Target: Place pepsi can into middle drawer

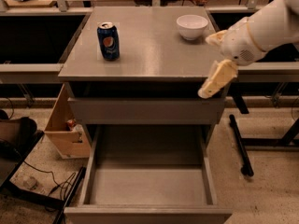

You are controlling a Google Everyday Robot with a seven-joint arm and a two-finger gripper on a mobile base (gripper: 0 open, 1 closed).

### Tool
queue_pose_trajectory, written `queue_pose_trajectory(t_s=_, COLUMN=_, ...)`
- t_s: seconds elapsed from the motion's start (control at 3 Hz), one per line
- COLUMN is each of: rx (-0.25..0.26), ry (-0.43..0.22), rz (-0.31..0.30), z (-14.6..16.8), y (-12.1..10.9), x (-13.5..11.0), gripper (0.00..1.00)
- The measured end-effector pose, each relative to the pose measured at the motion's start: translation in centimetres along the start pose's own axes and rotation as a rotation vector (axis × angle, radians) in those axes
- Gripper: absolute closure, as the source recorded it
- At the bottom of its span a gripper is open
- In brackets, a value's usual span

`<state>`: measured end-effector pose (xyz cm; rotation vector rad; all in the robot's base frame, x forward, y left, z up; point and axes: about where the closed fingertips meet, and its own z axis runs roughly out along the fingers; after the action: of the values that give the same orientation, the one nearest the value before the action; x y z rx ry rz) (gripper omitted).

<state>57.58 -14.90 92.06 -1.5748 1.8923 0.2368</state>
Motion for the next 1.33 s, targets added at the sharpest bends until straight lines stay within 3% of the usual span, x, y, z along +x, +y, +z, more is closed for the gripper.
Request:
queue_pose_trajectory(t_s=0.33, rx=0.023, ry=-0.206, rz=0.014, z=6.0, y=-2.7, x=-3.6, gripper=0.0)
queue_pose_trajectory(t_s=0.67, rx=0.082, ry=-0.243, rz=0.027, z=6.7, y=-4.5, x=-4.3, gripper=0.0)
queue_pose_trajectory(t_s=1.0, rx=0.082, ry=-0.243, rz=0.027, z=6.7, y=-4.5, x=-4.3, gripper=0.0)
queue_pose_trajectory(t_s=1.33, rx=0.089, ry=-0.34, rz=0.055, z=8.8, y=-5.8, x=-6.9, gripper=0.0)
